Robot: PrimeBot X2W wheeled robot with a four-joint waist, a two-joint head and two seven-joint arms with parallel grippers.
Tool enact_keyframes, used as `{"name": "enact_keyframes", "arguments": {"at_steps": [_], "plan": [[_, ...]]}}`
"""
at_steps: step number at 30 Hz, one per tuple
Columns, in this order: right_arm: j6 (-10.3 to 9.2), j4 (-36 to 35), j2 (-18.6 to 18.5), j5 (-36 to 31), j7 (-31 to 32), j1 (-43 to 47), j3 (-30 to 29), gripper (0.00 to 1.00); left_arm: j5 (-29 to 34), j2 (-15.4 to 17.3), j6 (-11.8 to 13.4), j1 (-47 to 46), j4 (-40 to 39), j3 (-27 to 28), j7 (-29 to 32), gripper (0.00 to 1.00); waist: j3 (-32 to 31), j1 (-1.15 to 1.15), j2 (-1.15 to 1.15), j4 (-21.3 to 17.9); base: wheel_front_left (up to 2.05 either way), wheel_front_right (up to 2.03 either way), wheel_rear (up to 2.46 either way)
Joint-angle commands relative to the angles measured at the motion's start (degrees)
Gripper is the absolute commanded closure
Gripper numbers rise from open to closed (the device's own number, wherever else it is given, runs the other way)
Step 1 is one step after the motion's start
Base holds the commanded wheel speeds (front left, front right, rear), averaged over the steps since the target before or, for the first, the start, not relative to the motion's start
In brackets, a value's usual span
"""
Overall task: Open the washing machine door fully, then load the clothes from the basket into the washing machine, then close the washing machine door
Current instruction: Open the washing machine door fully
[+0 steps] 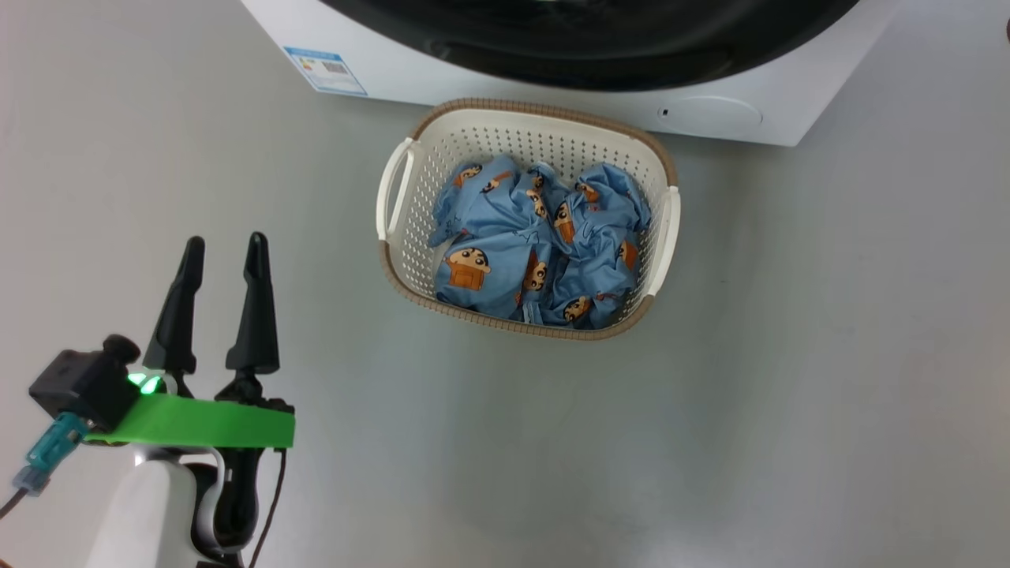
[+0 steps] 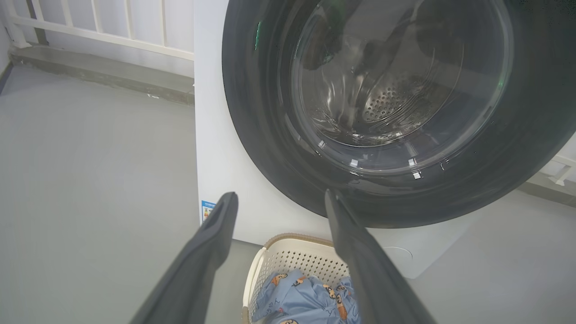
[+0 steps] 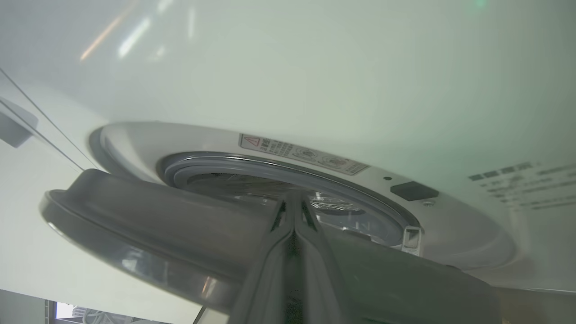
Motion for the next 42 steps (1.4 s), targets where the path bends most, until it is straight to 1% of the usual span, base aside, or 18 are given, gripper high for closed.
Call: {"name": "enact_keyframes", "arguments": {"at_steps": [1, 10, 20, 35, 42], "plan": [[0.26, -1.1, 3.1, -0.7, 2.2, 0.1, 2.3, 1.00, -0.1, 1.6, 0.0, 0.1, -0.6, 2.4, -0.4, 0.00, -1.3, 0.00, 0.00, -0.5, 0.00, 0.00, 0.00], [0.26, -0.8, 3.2, 1.0, 6.0, 6.3, 5.5, 1.00, 1.0, 1.8, 0.0, 2.0, 0.5, 3.4, -0.4, 0.00, -7.1, 0.00, 0.00, -1.4, 0.00, 0.00, 0.00], [0.26, -1.6, 3.3, 3.5, 10.0, 12.7, 7.8, 1.00, 2.2, 1.9, 0.0, 5.2, 1.7, 4.2, -0.4, 0.00, -12.7, 0.00, 0.00, -1.2, 0.00, 0.00, 0.00], [0.26, -2.2, 4.2, 7.5, 16.1, 19.9, 10.0, 1.00, 4.3, 1.5, 0.0, 9.2, 3.7, 5.3, -0.4, 0.00, -20.0, 0.00, 0.00, 1.2, 0.00, 0.00, 0.00], [0.26, -2.6, 5.8, 9.6, 18.5, 22.7, 10.5, 1.00, 4.8, 1.7, 0.4, 10.4, 4.3, 5.1, -0.3, 0.00, -22.3, 0.00, 0.00, 2.9, 0.00, 0.00, 0.00]]}}
